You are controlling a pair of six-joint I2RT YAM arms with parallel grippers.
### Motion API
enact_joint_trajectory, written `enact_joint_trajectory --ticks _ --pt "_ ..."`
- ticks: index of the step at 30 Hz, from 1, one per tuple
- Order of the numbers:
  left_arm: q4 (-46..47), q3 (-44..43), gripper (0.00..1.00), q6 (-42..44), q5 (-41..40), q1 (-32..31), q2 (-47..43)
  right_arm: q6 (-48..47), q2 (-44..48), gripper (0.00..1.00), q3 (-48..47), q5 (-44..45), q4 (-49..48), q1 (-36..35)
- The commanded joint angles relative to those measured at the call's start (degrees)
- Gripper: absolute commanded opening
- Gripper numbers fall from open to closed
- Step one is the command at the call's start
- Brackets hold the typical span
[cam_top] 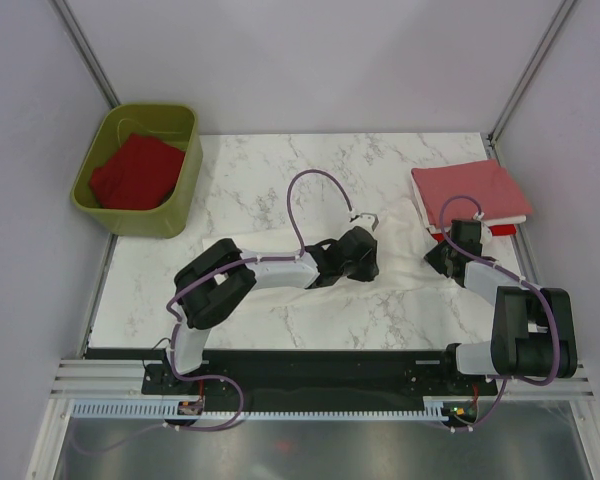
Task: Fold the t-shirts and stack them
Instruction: Fold the tshirt
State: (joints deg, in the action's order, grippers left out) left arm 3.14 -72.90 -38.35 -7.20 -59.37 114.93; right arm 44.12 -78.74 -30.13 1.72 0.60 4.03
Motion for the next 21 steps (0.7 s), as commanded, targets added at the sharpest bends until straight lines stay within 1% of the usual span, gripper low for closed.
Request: enact_joint_trajectory --ticks 1,5,9,11,12,13,14,16,21 --pt "1.1 -0.5 0.31 -2.3 1.5 0.1 -1.6 -1.1 -1.3 0.15 1.3 0.3 2.7 0.3" --pt "1.0 -1.3 0.31 -2.4 1.9 0.6 -0.8 -1.1 -1.4 0.15 1.3 0.3 2.7 0.3" --pt "0.9 -2.2 0.28 -2.9 1.9 1.3 0.3 -1.1 -1.4 0.15 1.3 0.2 2.7 0.4" --pt "0.9 -2.8 0.22 -3.2 1.9 1.5 0.8 -1.1 -1.4 0.15 1.3 0.2 2.7 0.4" --pt "0.9 -2.9 0.16 -3.2 2.0 1.5 0.9 -1.1 -1.5 0.15 1.3 0.1 2.7 0.4" --pt "0.8 -2.9 0.14 -3.2 2.1 1.5 0.8 -1.1 -1.3 0.15 1.3 0.1 2.8 0.4" --pt "0.9 -2.6 0.09 -3.3 2.2 1.5 0.6 -1.1 -1.4 0.15 1.3 0.1 2.7 0.4" --pt "1.4 -1.9 0.02 -3.9 3.3 1.5 -0.1 -1.1 -1.4 0.15 1.3 0.1 2.7 0.4" --pt "3.5 1.4 0.02 -5.8 6.0 1.5 -2.3 -1.1 -1.2 0.15 1.4 0.0 2.9 0.6"
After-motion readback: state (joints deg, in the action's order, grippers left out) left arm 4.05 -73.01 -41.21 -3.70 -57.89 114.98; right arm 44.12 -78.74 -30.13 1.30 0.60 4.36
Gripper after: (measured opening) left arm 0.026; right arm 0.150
